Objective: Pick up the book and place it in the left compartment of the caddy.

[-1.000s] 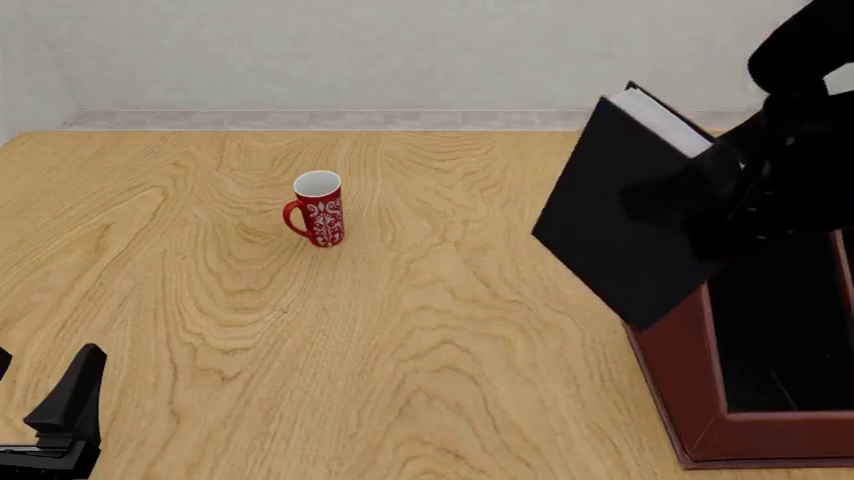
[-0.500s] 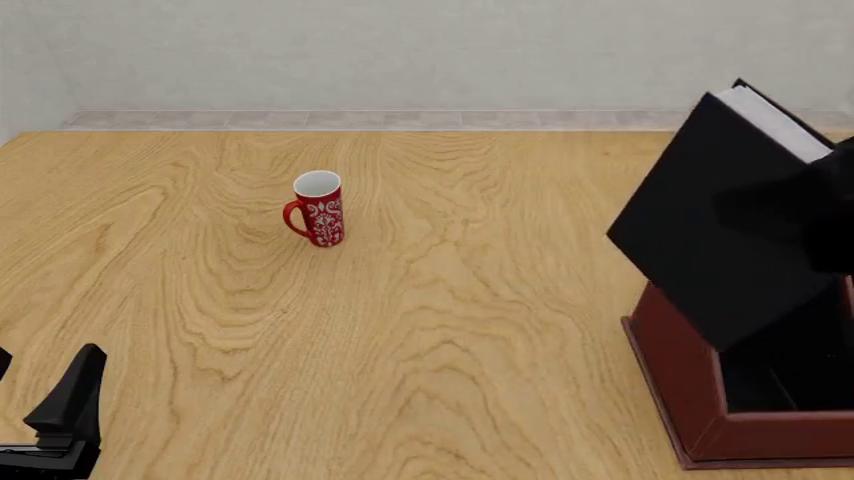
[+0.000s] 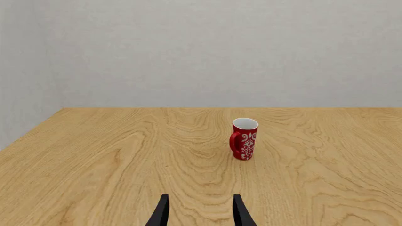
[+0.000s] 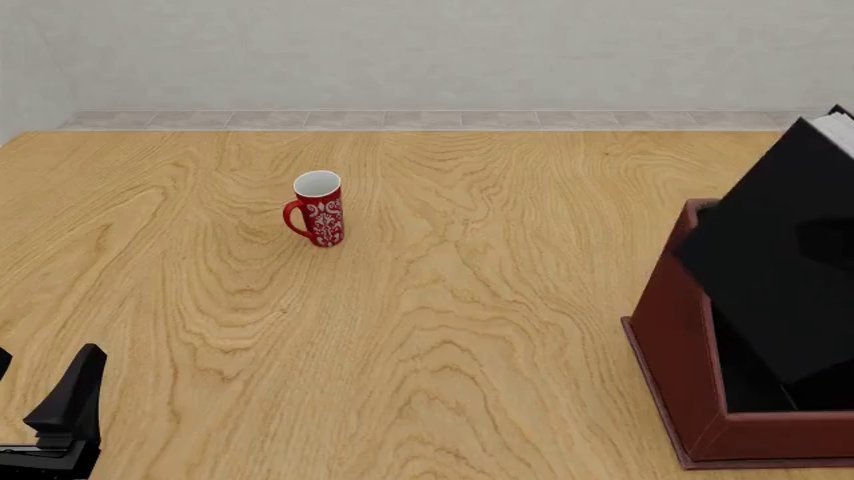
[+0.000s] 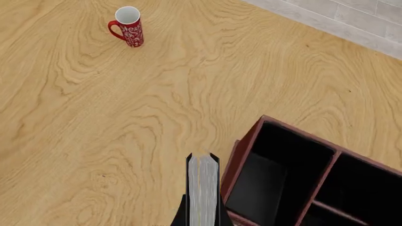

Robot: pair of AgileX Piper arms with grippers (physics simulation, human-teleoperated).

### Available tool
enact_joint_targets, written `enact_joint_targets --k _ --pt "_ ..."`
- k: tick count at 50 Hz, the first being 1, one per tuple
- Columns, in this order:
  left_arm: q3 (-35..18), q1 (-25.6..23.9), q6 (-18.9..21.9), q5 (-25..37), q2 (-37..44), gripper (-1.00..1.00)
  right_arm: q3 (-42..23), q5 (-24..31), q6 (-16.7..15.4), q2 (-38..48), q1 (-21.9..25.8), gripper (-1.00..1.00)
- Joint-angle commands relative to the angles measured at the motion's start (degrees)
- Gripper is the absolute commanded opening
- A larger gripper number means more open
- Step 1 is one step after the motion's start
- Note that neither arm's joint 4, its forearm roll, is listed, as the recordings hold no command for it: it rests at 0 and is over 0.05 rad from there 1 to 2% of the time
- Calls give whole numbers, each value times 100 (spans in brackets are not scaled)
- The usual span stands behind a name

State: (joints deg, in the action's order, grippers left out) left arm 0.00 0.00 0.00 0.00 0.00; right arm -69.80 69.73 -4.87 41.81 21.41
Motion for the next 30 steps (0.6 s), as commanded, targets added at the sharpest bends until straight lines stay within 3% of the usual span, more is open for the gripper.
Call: enact_joint_targets --k 1,30 --pt "0 0 0 0 0 100 143 16 72 -262 -301 -100" --pt "0 0 0 0 0 100 457 13 -43 -579 -1141 -100"
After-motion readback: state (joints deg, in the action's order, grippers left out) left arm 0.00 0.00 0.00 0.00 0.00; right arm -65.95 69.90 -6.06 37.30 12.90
